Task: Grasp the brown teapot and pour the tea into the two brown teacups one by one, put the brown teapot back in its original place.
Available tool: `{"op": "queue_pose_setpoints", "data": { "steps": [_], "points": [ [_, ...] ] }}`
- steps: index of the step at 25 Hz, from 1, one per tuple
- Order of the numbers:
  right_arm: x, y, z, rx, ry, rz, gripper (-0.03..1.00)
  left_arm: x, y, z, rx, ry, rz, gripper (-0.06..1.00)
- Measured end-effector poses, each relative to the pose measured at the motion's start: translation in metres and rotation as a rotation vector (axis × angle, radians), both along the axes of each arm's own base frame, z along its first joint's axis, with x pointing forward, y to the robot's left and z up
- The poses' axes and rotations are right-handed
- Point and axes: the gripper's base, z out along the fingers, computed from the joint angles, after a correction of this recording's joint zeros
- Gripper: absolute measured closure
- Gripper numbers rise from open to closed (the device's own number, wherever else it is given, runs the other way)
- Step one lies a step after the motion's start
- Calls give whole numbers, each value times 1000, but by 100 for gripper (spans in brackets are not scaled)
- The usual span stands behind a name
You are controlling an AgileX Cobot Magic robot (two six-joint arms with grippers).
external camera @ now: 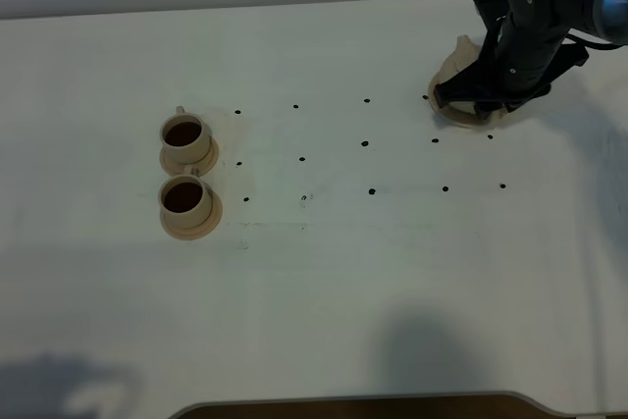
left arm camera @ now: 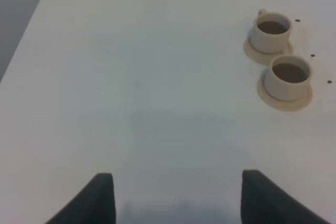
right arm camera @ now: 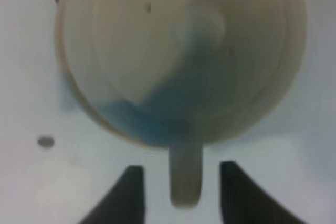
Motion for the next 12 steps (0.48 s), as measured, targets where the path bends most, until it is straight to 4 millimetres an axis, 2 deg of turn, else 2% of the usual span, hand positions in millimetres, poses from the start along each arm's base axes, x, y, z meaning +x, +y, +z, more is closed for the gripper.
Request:
{"op": "queue_pose_setpoints", "data": {
  "steps": [2, 5, 9, 12],
  "points": [
    [-5, -1, 8, -7, 25, -4, 47, 0, 0, 0, 0, 0, 0, 39],
    [-16, -3, 31, -9, 60, -13, 41, 0, 0, 0, 0, 0, 0, 39],
    [-39, -3, 63, 22, 162, -19, 42, 0, 0, 0, 0, 0, 0, 39],
    [-56, 0, 89, 51, 161, -1, 44, 0, 0, 0, 0, 0, 0, 39]
  ]
}}
